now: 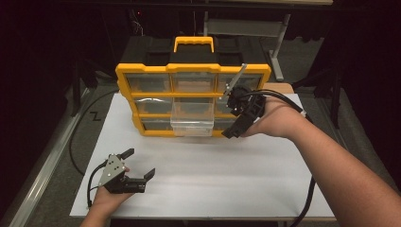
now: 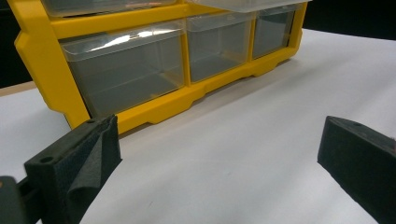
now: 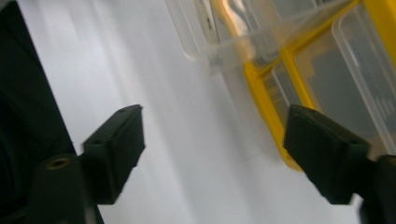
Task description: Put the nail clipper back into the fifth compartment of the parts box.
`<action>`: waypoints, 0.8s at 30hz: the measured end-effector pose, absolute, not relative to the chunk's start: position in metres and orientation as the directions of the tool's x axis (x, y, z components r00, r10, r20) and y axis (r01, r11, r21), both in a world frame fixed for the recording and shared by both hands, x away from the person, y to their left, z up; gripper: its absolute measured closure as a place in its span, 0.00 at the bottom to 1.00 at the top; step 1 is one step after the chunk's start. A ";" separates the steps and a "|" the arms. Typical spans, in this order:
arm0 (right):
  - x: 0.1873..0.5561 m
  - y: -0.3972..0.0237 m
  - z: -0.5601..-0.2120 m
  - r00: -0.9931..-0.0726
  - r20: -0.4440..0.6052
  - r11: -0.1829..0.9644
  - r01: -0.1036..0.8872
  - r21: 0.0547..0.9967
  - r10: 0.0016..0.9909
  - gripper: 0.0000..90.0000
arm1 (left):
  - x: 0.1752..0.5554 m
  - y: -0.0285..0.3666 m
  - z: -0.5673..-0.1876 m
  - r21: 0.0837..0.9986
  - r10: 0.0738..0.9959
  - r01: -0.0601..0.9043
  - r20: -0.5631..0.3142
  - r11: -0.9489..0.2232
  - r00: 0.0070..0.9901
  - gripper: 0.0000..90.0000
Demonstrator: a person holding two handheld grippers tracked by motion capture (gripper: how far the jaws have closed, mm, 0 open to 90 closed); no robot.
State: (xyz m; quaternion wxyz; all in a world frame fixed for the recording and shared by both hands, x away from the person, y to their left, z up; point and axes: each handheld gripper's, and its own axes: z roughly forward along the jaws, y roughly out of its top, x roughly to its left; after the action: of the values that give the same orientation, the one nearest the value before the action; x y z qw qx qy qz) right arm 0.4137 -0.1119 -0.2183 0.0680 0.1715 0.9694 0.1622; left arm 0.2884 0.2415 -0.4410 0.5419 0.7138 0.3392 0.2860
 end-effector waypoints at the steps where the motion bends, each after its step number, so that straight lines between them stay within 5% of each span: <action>1: 0.413 -0.113 -0.220 -0.930 -0.075 0.888 0.318 0.332 0.361 0.19 | 0.288 0.242 -0.441 0.968 0.795 0.174 0.041 -0.183 0.606 0.00; 10: 0.408 -0.115 -0.248 -0.928 -0.062 0.898 0.336 0.284 0.367 0.01 | 0.289 0.242 -0.441 0.968 0.796 0.174 0.039 -0.180 0.604 0.00; 24: 0.405 -0.119 -0.291 -0.926 -0.053 0.896 0.345 0.280 0.373 0.01 | 0.289 0.242 -0.441 0.968 0.795 0.173 0.041 -0.181 0.605 0.00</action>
State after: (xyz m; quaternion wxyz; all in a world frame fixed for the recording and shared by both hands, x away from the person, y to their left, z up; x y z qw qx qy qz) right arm 0.4045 -0.1189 -0.2912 0.0527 0.1845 0.9723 0.1338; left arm 0.2886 0.2423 -0.4407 0.5423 0.7129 0.3396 0.2870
